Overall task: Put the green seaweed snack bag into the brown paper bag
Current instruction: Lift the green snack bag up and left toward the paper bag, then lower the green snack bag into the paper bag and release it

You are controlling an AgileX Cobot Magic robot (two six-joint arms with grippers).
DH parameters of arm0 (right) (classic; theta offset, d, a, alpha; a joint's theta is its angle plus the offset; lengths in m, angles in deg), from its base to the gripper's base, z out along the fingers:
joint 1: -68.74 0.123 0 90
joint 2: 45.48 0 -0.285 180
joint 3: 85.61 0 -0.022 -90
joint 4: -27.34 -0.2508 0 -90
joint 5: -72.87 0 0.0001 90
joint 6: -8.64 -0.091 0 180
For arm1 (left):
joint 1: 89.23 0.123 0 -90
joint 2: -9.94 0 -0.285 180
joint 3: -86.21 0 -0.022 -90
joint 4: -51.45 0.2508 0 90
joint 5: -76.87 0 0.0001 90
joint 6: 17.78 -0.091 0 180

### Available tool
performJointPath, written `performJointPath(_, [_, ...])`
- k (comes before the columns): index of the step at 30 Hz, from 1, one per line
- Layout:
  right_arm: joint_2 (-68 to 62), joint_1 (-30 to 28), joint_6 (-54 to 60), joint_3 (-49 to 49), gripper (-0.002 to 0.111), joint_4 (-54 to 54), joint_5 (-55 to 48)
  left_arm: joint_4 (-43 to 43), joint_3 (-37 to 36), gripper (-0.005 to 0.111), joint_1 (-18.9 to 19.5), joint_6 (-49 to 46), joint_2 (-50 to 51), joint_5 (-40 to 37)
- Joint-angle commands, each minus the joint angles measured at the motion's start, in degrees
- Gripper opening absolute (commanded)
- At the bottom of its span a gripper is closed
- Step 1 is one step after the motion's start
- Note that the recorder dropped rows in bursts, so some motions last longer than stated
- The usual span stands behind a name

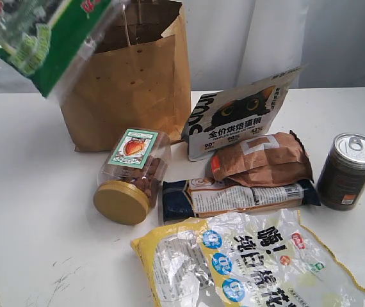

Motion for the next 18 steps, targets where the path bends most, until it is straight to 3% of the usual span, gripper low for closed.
performJointPath(1, [0.2, 0.1, -0.1, 0.2, 0.000, 0.0, 0.7, 2.4, 6.1, 0.000, 3.7, 0.6, 0.5, 0.3])
performJointPath(8, [0.2, 0.1, -0.1, 0.2, 0.000, 0.0, 0.7, 3.8, 17.1, 0.000, 7.4, 0.5, 11.0, 3.4])
performJointPath(18, [0.2, 0.1, -0.1, 0.2, 0.000, 0.0, 0.7, 3.8, 38.6, 0.000, 8.0, -1.2, 31.8, -4.1])
